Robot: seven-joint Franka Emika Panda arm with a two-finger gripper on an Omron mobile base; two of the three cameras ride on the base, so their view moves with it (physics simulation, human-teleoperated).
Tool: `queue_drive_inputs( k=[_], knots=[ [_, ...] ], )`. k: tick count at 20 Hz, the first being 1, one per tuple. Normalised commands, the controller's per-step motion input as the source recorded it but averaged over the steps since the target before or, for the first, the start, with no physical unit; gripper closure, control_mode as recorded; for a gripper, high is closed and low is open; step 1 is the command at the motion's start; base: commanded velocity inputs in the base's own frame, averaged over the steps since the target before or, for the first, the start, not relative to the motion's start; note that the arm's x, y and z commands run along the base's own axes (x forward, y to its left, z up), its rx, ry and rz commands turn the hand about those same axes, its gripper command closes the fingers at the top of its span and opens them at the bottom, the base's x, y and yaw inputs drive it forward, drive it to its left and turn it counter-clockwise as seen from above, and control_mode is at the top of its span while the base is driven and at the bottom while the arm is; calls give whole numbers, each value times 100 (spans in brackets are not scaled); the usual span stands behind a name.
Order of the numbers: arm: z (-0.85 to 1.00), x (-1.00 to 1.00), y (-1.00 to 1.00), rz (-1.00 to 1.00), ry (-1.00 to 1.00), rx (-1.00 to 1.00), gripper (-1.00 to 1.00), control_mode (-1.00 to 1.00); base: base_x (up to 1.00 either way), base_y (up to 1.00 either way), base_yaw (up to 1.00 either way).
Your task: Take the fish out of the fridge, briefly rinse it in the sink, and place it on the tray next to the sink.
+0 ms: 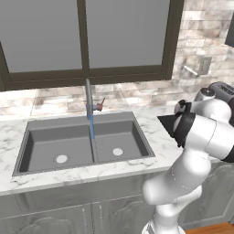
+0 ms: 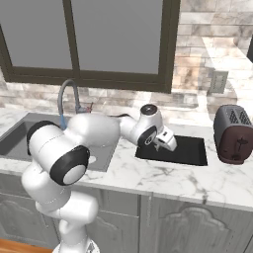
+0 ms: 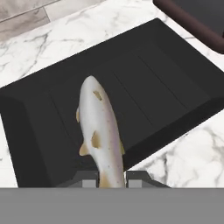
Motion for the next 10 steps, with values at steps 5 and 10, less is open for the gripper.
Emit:
queue_drive_inputs(
  k=[5,10],
  knots=[
    [-3,36,-5,-6,-13,-4,100,-100,0,0,0],
    [-9,38,-5,-5,-12,-4,100,-100,0,0,0]
  ],
)
